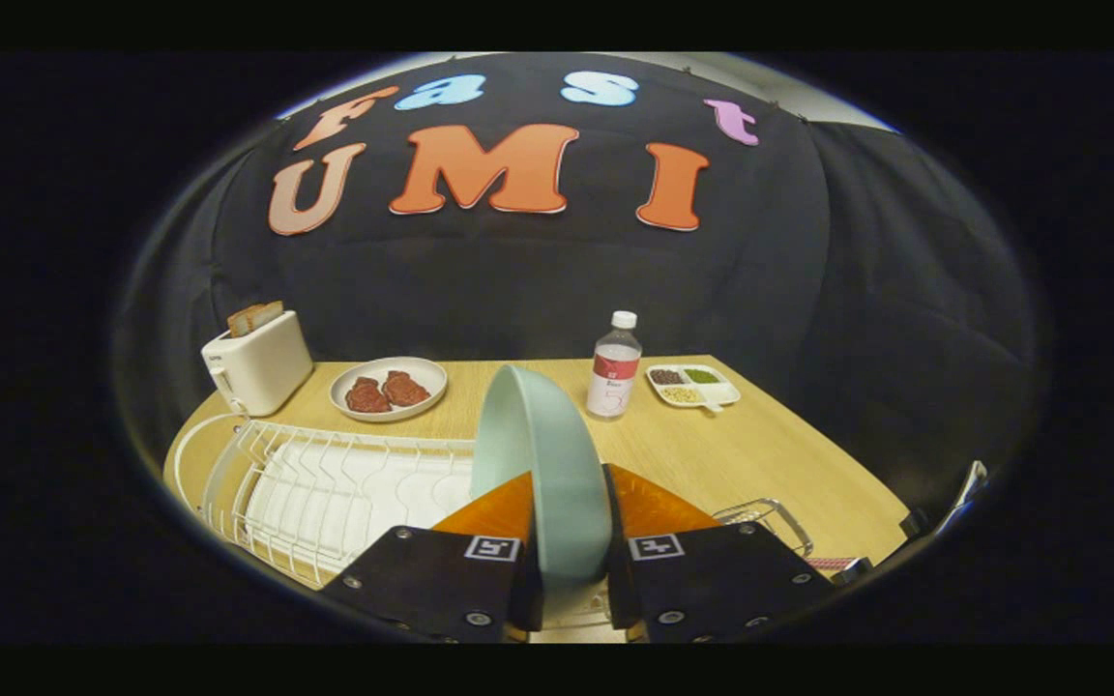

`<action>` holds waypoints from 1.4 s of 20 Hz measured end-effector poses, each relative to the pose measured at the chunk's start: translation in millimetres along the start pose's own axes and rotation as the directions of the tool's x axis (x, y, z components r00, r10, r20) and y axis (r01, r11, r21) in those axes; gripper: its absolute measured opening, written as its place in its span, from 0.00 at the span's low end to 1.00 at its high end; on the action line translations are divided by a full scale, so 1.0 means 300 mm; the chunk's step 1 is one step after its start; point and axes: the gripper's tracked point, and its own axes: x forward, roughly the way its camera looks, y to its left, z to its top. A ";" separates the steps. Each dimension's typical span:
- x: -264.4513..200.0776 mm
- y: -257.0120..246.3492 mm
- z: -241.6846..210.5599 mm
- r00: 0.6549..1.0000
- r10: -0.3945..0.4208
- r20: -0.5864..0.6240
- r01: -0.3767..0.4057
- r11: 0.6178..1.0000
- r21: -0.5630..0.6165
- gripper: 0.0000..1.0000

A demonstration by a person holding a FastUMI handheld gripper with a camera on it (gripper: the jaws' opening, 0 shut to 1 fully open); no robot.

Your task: Take the plate from the dish rack, then take the spoon from the basket and place it into the plate.

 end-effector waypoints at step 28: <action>-0.469 -0.075 -0.024 0.974 0.186 0.128 -0.207 0.962 0.177 0.26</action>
